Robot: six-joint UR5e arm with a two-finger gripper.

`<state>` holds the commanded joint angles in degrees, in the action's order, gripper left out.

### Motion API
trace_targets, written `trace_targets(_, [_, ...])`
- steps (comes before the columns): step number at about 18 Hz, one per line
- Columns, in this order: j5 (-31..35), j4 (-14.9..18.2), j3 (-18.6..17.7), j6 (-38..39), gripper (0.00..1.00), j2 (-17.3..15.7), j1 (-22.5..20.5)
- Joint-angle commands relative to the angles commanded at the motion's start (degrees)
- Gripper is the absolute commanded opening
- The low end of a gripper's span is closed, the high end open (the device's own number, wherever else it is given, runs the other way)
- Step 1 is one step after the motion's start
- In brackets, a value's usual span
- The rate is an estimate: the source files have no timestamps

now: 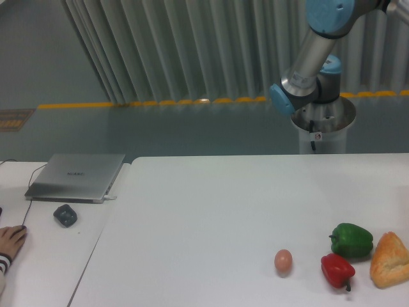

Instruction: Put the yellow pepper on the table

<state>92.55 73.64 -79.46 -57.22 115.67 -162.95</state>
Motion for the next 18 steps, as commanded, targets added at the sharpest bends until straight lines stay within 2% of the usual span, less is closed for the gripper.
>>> trace_targets(5, [-2.46,4.48,1.41,-3.51,0.4,-2.11,1.84])
trace_targets(10, [-4.39,13.53,5.63,-4.3,0.4,-3.52,5.62])
trace_targets(16, [-5.8,18.55,4.32,-11.23,0.42,-5.89,11.24])
trace_targets(18, [-6.15,18.38,2.56,-12.48,0.42,-6.68,12.47])
